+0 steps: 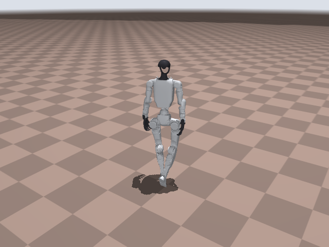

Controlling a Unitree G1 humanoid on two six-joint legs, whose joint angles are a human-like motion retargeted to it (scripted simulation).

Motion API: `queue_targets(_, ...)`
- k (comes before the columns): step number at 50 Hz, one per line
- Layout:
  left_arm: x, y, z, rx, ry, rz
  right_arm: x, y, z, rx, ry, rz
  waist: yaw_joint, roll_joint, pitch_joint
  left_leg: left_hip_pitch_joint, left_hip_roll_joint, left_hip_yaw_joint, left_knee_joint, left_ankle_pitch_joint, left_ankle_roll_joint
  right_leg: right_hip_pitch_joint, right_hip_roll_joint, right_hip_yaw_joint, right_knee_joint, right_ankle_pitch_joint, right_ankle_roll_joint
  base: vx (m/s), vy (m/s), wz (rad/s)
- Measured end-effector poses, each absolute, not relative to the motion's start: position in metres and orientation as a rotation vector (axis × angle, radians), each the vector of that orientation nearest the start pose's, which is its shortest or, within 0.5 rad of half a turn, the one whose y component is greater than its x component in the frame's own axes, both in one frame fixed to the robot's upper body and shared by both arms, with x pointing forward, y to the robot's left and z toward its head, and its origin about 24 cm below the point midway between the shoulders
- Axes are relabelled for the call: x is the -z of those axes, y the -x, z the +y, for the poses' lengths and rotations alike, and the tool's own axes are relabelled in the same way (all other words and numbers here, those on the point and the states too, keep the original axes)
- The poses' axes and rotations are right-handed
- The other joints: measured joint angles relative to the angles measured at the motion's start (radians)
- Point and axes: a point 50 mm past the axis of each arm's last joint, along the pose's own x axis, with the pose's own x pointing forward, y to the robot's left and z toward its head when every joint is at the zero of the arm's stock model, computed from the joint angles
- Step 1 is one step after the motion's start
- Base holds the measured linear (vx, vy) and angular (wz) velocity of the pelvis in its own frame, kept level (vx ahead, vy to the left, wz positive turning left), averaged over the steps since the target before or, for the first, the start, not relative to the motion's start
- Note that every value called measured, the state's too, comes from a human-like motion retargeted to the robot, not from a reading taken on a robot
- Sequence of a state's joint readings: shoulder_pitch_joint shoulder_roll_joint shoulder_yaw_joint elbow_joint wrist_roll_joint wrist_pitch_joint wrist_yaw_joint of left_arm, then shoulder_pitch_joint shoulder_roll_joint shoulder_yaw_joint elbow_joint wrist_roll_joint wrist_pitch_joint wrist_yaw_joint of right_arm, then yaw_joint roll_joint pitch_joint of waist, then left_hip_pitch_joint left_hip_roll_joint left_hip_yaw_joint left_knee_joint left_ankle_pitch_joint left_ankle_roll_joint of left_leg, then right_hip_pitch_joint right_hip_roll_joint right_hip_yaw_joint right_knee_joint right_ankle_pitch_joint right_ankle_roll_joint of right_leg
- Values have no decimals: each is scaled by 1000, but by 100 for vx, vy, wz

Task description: Walk run

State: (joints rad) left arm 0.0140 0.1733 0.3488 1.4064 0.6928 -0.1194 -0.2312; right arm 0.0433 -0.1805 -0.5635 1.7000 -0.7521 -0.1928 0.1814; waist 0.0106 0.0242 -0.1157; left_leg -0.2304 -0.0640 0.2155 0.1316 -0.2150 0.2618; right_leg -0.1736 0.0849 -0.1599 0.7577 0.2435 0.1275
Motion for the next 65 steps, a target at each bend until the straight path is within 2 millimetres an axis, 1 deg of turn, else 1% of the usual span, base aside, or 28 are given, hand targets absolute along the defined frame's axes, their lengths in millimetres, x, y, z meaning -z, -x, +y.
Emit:
queue_targets(3, 156, -108, 226, 360, -441, 1118, 172, 46, -193, -227, 66, 1614, -81, 25, -14, 36, -45, -156, -23, 6, 0, -109, -64, -3, -70, -137, -31, 67, -11, 287)
queue_targets(5, 143, -143, 227, 375, -497, 983, 171, 59, -192, -231, 53, 1656, -131, 27, -20, 58, -80, -236, -29, 6, 0, -162, -122, 5, -178, -155, -40, 60, -21, 270)
queue_targets(7, 131, -168, 229, 385, -536, 896, 169, 69, -189, -238, 33, 1694, -162, 21, -16, 81, -107, -298, -14, -10, 0, -199, -142, 78, -321, -143, -47, 65, -32, 233)
queue_targets(11, 114, -197, 236, 383, -564, 820, 170, 69, -186, -256, 25, 1715, -205, -21, 12, 160, -163, -391, 8, -44, 0, -256, -168, 255, -550, -185, -94, 59, -36, 170)
queue_targets(12, 112, -199, 238, 377, -561, 817, 170, 65, -187, -257, 35, 1708, -212, -30, 22, 184, -171, -405, 13, -51, 0, -262, -169, 294, -599, -199, -92, 53, -30, 129)
queue_targets(13, 112, -199, 239, 367, -551, 823, 171, 61, -188, -255, 50, 1695, -223, -34, 32, 209, -177, -423, 19, -57, 0, -260, -161, 361, -643, -218, -58, 59, -33, 137)
queue_targets(15, 118, -189, 241, 345, -522, 863, 172, 54, -192, -241, 80, 1672, -249, -35, 47, 256, -177, -450, 44, -71, 0, -253, -189, 332, -706, -247, 45, 74, -45, 135)
queue_targets(18, 138, -155, 238, 286, -430, 985, 171, 45, -204, -206, 123, 1652, -250, -45, 33, 297, -192, -441, 79, -52, 0, -227, -180, 305, -686, -212, 28, 67, -33, 77)
queue_targets(20, 153, -119, 231, 243, -346, 1104, 171, 44, -210, -179, 125, 1657, -257, -55, 5, 312, -222, -439, 123, 6, 0, -202, -196, 281, -660, -132, 53, 81, -27, 92)
queue_targets(23, 173, -53, 211, 184, -168, 1348, 170, 41, -213, -133, 63, 1660, -245, -19, 1, 274, -252, -407, 306, 237, 0, -148, -228, 280, -607, -195, 54, 66, -9, 87)
queue_targets(25, 178, -19, 196, 144, -52, 1490, 170, 32, -217, -113, 12, 1651, -234, -4, 13, 194, -248, -345, 472, 403, -45, -124, -257, 234, -590, -223, 36, 66, -30, 76)
queue_targets(27, 176, 29, 184, 69, 112, 1653, 169, 22, -222, -120, -23, 1650, -242, -17, -12, 64, -148, -146, 672, 548, -100, -84, -271, 175, -601, -256, -22, 73, -33, 128)
queue_targets(28, 174, 44, 181, 64, 167, 1692, 169, 13, -224, -116, -27, 1637, -251, -21, -17, 28, -95, -70, 728, 568, -98, -65, -279, 138, -604, -274, -35, 59, -27, 169)
queue_targets(30, 170, 69, 175, 111, 251, 1756, 169, -7, -227, -104, -10, 1590, -280, -14, -16, -43, -25, 6, 817, 373, -81, -27, -283, 46, -610, -300, -52, 47, -26, 174)
queue_targets(31, 168, 79, 172, 152, 258, 1785, 169, -18, -229, -103, 13, 1554, -258, -22, -12, -81, -22, 38, 836, 297, -91, -10, -285, 32, -620, -305, -55, 37, -23, 97)
queue_targets(35, 163, 104, 168, 287, 135, 1847, 164, -56, -240, -125, 105, 1402, -127, -57, 10, -274, -138, 6, 801, 155, -217, 49, -268, 3, -657, -327, -67, 51, -23, 22)
queue_targets(36, 162, 108, 170, 312, 85, 1856, 162, -64, -243, -134, 129, 1370, -104, -59, 13, -303, -116, 33, 751, 127, -215, 67, -260, -18, -668, -336, -66, 56, -24, 61)
queue_targets(38, 161, 114, 174, 352, -2, 1868, 158, -78, -251, -147, 180, 1310, -60, -54, 23, -350, -53, 88, 627, 85, -197, 106, -232, -62, -690, -357, -62, 47, -22, 79)
queue_targets(41, 160, 117, 172, 379, -42, 1873, 151, -94, -263, -148, 255, 1263, -13, -41, 43, -384, 16, 156, 378, 108, -159, 165, -187, -127, -713, -391, -49, 53, -20, 83)
queue_targets(45, 160, 118, 159, 334, 71, 1868, 147, -101, -272, -148, 313, 1278, -4, -36, 61, -376, -16, 197, 56, 88, -108, 244, -142, -213, -730, -425, -31, 59, -17, 95)
queue_targets(48, 160, 119, 144, 283, 215, 1849, 148, -94, -270, -167, 323, 1328, -3, -71, 52, -317, -21, 328, -22, 102, -41, 295, -159, -242, -716, -397, 1, 88, -9, 52)
queue_targets(50, 160, 117, 134, 265, 310, 1819, 152, -86, -266, -189, 320, 1364, 7, -94, 35, -271, -21, 392, -12, 104, -17, 320, -179, -239, -686, -351, 35, 100, -5, 24)
queue_targets(53, 163, 103, 134, 210, 383, 1746, 160, -66, -251, -222, 298, 1398, -7, -103, 5, -236, -24, 350, 20, 125, 0, 353, -172, -266, -623, -147, 45, 105, -23, 48)
queue_targets(55, 166, 91, 143, 141, 377, 1712, 165, -45, -239, -236, 272, 1435, 7, -86, -8, -208, 9, 317, 63, 65, 0, 349, -186, -244, -516, 52, 18, 103, -9, 33)
queue_targets(58, 174, 60, 165, 70, 223, 1640, 169, -8, -229, -236, 184, 1548, -18, -12, 0, -128, 19, 187, 67, 22, 0, 264, -105, -164, -271, 257, -83, 96, 15, 130)
queue_targets(59, 176, 45, 173, 65, 154, 1604, 170, 2, -225, -246, 151, 1595, -23, 6, 0, -106, 17, 152, 62, 15, 0, 224, -81, -137, -199, 234, -89, 86, 8, 153)
queue_targets(62, 177, -9, 197, 119, -49, 1470, 170, 30, -211, -288, 60, 1698, -33, 49, 0, -44, 0, 52, 35, 6, 0, 107, -35, -77, -58, 58, -65, 65, 1, 157)
queue_targets(65, 170, -70, 211, 224, -210, 1303, 170, 53, -198, -305, 6, 1732, -57, 73, 3, 32, -31, -45, -4, 3, 0, 6, 1, 11, -61, -62, -42, 76, -5, 196)
